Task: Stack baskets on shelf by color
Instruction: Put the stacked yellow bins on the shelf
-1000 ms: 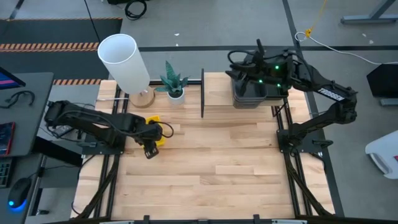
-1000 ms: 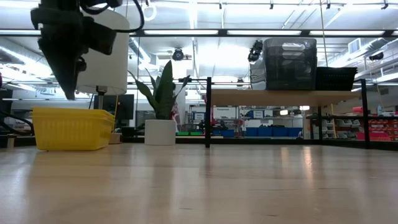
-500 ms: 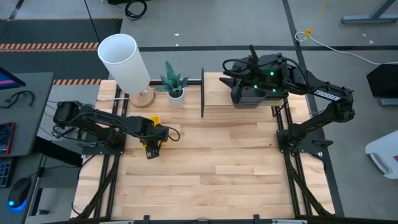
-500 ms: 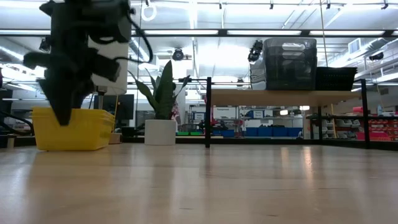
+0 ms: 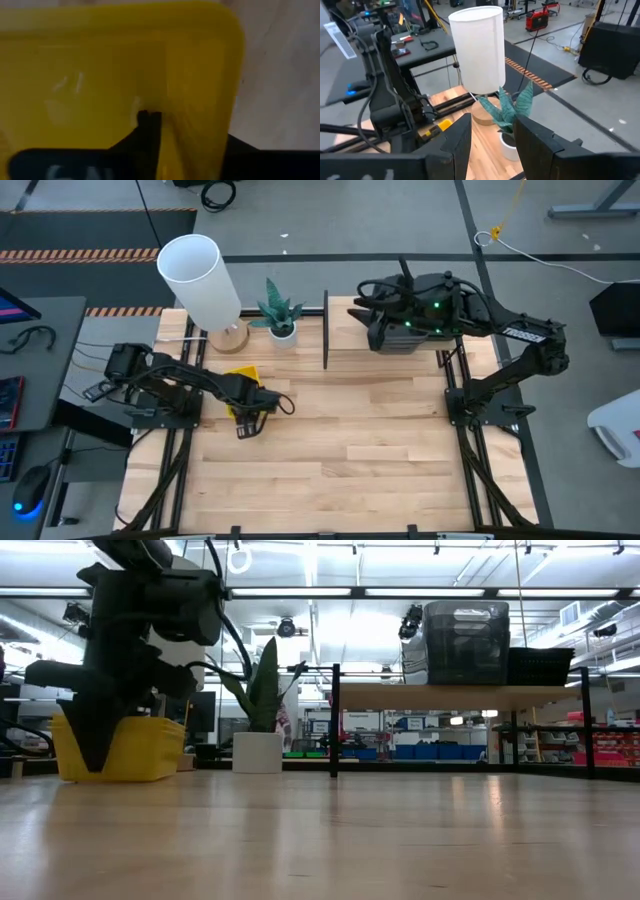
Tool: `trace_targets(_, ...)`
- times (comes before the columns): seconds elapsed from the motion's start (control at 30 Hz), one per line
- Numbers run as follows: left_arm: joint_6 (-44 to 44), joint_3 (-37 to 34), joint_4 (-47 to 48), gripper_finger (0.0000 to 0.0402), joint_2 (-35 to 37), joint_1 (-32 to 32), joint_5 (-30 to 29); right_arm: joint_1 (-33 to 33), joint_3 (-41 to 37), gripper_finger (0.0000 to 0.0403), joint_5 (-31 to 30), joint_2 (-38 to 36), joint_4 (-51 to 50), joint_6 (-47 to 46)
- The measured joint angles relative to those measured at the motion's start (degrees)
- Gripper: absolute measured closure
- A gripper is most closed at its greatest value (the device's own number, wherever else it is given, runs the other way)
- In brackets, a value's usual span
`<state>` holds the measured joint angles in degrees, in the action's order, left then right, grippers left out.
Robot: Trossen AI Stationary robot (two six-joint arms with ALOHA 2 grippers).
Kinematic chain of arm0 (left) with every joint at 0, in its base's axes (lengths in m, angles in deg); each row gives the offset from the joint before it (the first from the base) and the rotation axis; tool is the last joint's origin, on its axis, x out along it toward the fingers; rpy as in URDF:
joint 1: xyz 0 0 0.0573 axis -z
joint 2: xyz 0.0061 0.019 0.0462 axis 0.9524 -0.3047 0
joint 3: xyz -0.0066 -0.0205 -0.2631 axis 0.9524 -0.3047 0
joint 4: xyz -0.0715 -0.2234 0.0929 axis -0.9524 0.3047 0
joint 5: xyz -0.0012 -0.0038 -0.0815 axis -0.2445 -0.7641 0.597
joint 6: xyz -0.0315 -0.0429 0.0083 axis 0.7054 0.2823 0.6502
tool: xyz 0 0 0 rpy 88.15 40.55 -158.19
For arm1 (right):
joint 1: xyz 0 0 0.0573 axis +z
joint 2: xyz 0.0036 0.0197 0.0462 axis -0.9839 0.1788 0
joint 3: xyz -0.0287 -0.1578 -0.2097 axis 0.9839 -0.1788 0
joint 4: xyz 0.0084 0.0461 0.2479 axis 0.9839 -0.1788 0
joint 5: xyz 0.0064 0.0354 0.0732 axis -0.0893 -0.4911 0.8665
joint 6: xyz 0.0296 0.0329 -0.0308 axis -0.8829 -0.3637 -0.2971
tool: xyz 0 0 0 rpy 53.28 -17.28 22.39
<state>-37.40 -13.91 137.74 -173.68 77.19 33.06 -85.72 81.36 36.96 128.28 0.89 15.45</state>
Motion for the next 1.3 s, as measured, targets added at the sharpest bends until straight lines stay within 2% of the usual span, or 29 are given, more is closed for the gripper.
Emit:
trace_targets(0.13,-0.3,1.1,1.1,0.0375,-0.2,0.0,-0.5,0.0,0.0,0.0253,0.1,0.4,-0.2,-0.7)
trace_targets(0.2,-0.6,2.9,2.2,0.0388,-0.1,0.0,-0.4,0.0,0.0,0.0253,0.1,0.4,-0.6,-0.2)
trace_targets(0.43,-3.6,16.3,10.1,0.0389,-0.2,0.2,3.8,-0.4,0.0,0.0253,-1.6,0.4,-3.9,2.7)
trace_targets(0.6,-3.4,29.7,17.6,0.0392,-0.2,-1.0,3.2,-2.4,0.0,0.0253,-4.7,0.4,-3.9,3.0)
trace_targets(0.77,-3.6,40.3,19.1,0.0391,-1.4,-3.5,1.0,-3.9,0.0,0.0253,-4.5,0.4,-3.8,1.0)
trace_targets(1.1,-14.0,65.0,28.9,0.0391,-13.6,-8.9,-7.0,-3.8,0.0,0.0253,-4.4,0.3,-4.5,0.9)
trace_targets(1.3,-18.9,74.9,30.3,0.0392,-20.1,-12.2,-8.1,-3.7,0.0,0.0253,-4.4,-0.2,-6.5,-0.4)
